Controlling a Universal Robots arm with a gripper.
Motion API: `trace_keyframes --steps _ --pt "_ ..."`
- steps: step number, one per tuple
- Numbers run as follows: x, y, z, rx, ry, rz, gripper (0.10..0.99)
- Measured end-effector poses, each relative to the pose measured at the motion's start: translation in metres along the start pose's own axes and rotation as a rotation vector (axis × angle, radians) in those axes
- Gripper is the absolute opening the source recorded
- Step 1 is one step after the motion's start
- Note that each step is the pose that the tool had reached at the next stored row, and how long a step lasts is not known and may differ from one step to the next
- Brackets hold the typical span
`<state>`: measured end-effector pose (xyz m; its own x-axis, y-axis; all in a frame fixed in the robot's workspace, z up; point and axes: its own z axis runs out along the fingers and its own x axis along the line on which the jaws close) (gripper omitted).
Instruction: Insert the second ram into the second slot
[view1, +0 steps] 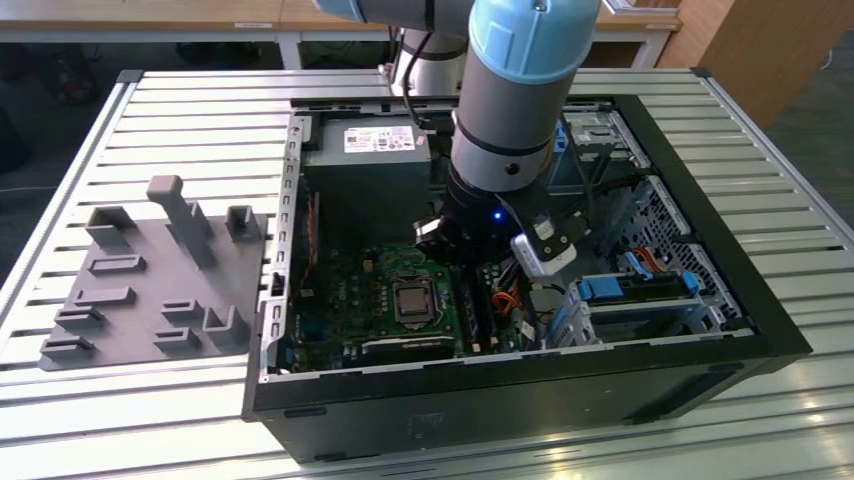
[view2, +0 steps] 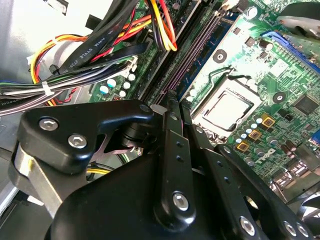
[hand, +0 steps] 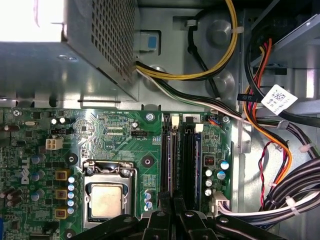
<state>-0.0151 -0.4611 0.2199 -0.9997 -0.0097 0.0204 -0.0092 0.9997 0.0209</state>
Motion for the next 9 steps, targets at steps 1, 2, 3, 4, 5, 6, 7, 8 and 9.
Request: trace_keyframes --steps 1,2,3,4,5,6,7,8,9 --pt "-0.0001 0.0 0.0001 0.0 0.0 0.0 0.137" --pt "-0.0001 0.0 0.0 0.0 0.0 0.0 0.137" --pt "-0.0003 0.0 0.0001 0.0 0.0 0.0 0.137" --pt "-0.0006 0.0 0.0 0.0 0.0 0.0 0.137" --pt "-0.001 0.0 0.0001 0.0 0.0 0.0 0.137" --pt "-0.0013 0.0 0.0001 0.0 0.0 0.0 0.137" --pt "-0.0014 0.0 0.0001 0.0 -0.0001 0.0 0.137" --pt "-0.0014 0.0 0.0001 0.0 0.0 0.0 0.137" --pt "-0.0014 0.0 0.0001 0.0 -0.0001 0.0 0.137"
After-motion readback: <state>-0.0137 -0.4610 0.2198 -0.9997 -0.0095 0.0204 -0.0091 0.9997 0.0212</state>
